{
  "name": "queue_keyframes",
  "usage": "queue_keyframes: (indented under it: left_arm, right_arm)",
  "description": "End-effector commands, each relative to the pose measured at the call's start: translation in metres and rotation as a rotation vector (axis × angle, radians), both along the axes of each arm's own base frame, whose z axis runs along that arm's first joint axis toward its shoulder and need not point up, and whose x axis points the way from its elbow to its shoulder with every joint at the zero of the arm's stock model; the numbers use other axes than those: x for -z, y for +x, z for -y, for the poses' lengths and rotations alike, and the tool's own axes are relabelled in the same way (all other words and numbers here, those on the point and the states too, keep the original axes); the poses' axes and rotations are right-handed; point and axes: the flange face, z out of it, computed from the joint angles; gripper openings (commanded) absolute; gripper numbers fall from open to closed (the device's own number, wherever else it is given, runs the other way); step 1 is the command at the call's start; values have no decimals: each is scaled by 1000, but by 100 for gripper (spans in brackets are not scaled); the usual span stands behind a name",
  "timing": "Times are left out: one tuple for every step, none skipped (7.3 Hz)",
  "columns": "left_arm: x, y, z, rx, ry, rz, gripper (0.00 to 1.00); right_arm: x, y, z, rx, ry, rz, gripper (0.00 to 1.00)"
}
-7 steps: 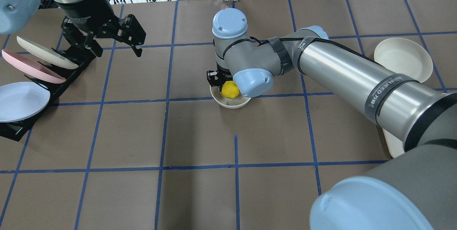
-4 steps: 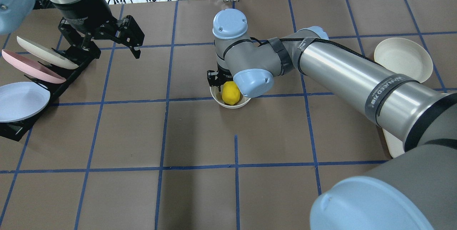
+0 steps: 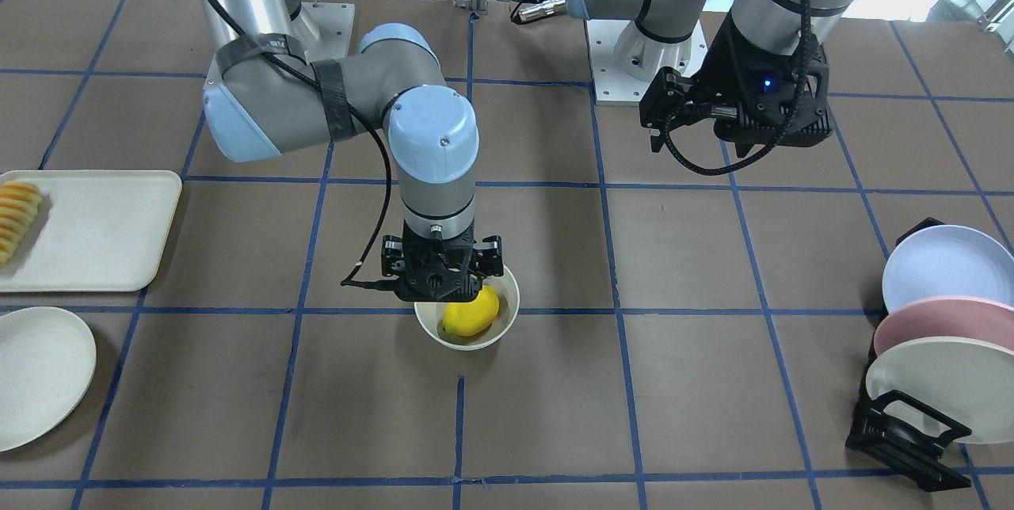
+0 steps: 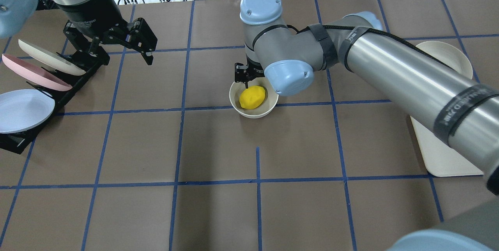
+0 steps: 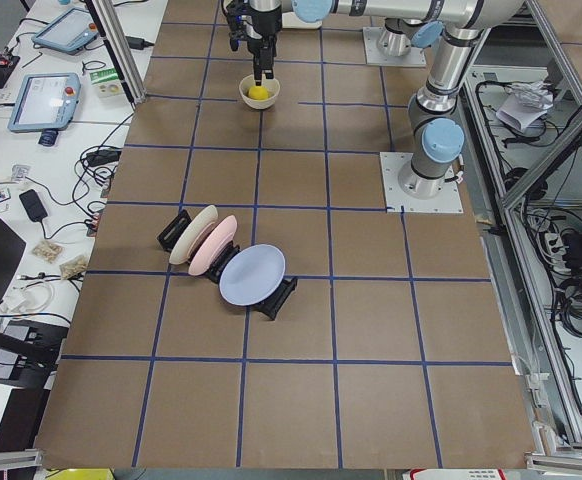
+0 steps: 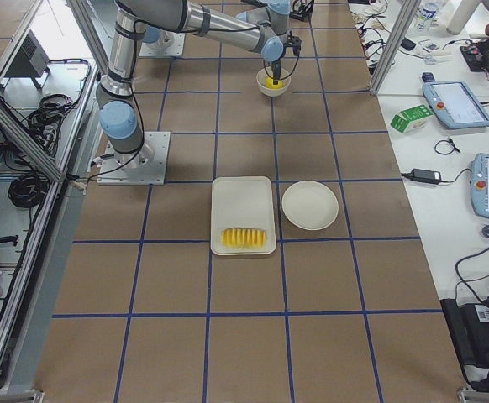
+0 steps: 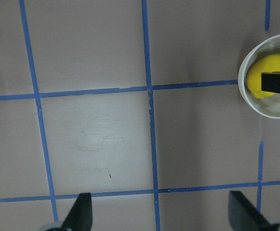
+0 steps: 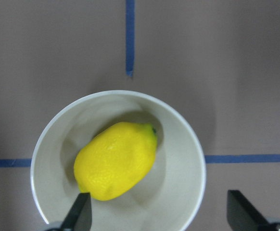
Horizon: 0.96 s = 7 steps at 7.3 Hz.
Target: Place bowl and put lemon in it
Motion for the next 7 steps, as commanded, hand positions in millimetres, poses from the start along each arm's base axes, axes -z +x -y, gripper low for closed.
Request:
queue_keyframes:
  left_arm:
    - [-3,1,0,-1,-5,0,100]
    - [-5,0,-1,0,-9,0,100]
    - [-4,0,-1,0,-8,-1,100]
    - [-2,0,-2,0,-3,-1,100]
    - [-6,0,-1,0,-12,-1,100]
    - [-5,0,-1,0,-10,-3,100]
    - [-2,-2,1,-5,-3,-7,100]
  right_arm:
    - [-64,-91,6,125,17,-7,100]
    - [-92,-135,5,165,10,-1,100]
    - [-115,-157,-8,125,24,-10,100]
    - [-149,-165,-36,123,33,-16,100]
    - [-175,-171,-55,129,12,-14,100]
    - [-177,-191,-53,147,19,-11,100]
    - [-179,-206,-53,167,24,-4,100]
